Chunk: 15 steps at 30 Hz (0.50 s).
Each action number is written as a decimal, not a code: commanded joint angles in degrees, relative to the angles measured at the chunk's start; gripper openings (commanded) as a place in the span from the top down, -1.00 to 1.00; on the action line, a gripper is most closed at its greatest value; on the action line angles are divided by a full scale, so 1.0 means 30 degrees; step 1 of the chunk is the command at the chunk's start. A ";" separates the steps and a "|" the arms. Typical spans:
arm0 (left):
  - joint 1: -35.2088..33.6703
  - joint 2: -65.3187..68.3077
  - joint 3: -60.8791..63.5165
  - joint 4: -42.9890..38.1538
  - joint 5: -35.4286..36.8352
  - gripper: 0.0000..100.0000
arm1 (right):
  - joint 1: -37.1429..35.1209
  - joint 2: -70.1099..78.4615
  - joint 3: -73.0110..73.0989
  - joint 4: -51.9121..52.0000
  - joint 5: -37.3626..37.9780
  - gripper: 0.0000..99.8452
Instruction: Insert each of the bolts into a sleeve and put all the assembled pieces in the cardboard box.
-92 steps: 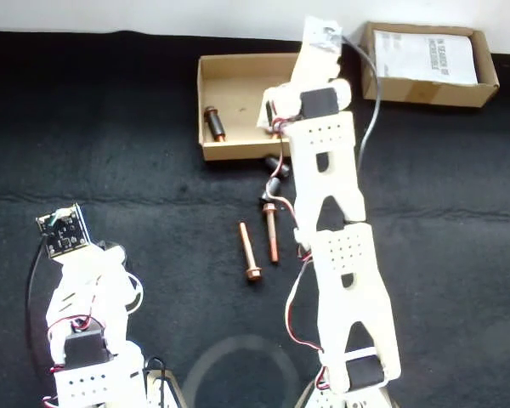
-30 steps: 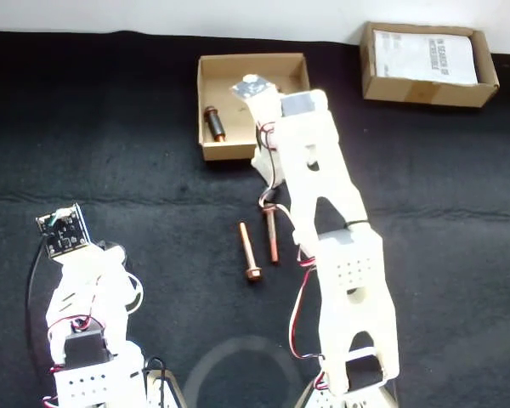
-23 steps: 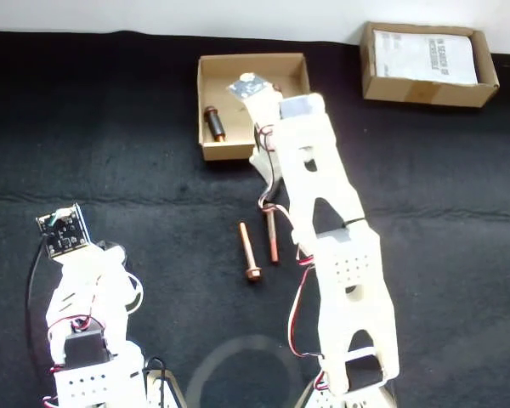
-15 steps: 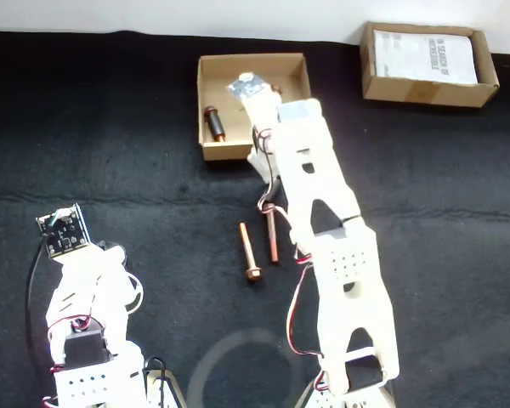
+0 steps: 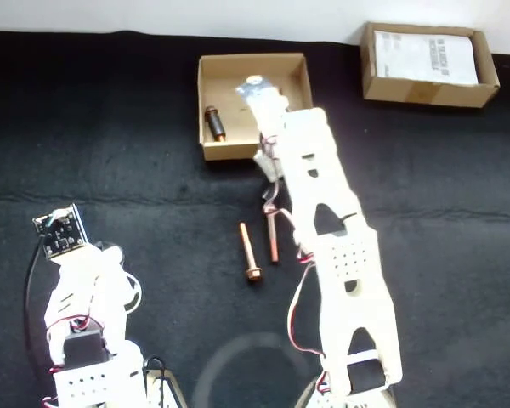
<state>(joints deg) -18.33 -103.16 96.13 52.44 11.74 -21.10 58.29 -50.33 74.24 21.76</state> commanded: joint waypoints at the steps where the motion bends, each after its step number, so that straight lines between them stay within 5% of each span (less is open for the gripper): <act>1: -0.0220 -0.0190 0.0337 -0.0059 -0.0147 0.97 | -0.0190 -0.0103 -0.0454 0.0366 0.0029 0.98; 15: -0.0220 -0.0161 0.0337 -0.0059 -0.0147 0.97 | 0.0864 -0.1890 -0.9099 0.6608 0.0029 0.99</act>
<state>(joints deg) -18.33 -103.16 96.13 52.44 11.74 -20.31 58.37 -71.52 90.95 21.85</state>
